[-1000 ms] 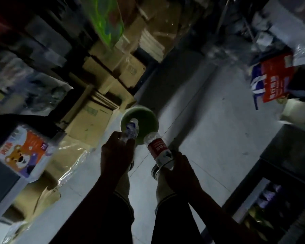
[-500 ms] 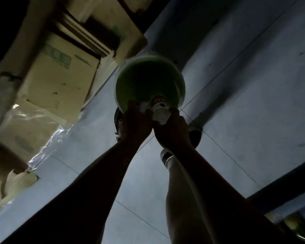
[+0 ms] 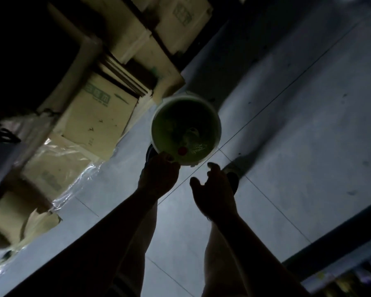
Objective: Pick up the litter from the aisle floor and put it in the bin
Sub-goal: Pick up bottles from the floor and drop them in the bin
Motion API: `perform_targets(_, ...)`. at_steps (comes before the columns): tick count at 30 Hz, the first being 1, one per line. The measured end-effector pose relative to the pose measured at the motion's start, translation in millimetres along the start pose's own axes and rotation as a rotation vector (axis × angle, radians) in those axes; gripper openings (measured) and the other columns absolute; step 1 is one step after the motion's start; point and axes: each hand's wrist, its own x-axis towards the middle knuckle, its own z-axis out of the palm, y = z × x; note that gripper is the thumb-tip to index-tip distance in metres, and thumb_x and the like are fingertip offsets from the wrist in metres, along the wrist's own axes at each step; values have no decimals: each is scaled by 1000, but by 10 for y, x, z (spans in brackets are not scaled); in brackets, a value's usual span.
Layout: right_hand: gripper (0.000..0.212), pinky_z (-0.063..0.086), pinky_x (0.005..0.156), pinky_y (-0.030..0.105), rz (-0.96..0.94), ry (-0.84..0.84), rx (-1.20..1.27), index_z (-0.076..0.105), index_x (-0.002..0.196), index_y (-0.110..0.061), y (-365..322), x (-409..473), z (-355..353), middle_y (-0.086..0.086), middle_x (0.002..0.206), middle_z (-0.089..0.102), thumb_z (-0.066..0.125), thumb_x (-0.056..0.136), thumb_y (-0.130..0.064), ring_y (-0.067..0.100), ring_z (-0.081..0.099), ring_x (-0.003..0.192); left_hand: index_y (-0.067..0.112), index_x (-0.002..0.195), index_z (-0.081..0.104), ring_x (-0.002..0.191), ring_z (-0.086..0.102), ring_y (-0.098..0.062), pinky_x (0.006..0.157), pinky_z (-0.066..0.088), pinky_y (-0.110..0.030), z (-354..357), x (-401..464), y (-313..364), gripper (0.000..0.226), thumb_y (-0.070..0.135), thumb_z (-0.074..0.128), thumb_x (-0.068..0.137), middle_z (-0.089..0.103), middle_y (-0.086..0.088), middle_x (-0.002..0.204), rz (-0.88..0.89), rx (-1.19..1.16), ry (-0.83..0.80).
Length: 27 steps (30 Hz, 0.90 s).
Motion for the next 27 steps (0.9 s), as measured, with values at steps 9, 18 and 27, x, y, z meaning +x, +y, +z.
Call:
perform_targets(9, 71, 42, 102, 31, -139, 36, -32, 25, 153, -21, -282, -1201, -883, 5, 149, 45, 57, 95, -48, 19, 51, 129, 12, 112, 65, 85, 68, -19, 78, 56, -33, -842, -1322, 459, 27, 31, 49, 103, 71, -3, 104, 235, 11, 144)
perform_targets(18, 62, 44, 93, 31, -365, 160, -117, 33, 146, -16, -373, -2496, -1956, 8, 138, 46, 56, 95, -43, 22, 53, 120, 15, 124, 60, 89, 67, -13, 72, 58, -31, -1462, -2791, 958, 30, 33, 55, 100, 69, -3, 109, 405, 111, 324)
perform_targets(27, 60, 37, 91, 25, -562, 196, -225, 41, 143, -17, -194, -3528, -2412, 7, 137, 51, 60, 92, -43, 19, 51, 121, 19, 122, 60, 88, 67, -19, 74, 59, -39, -1635, -3996, 716, 37, 43, 49, 96, 68, -2, 110, 467, 100, 555)
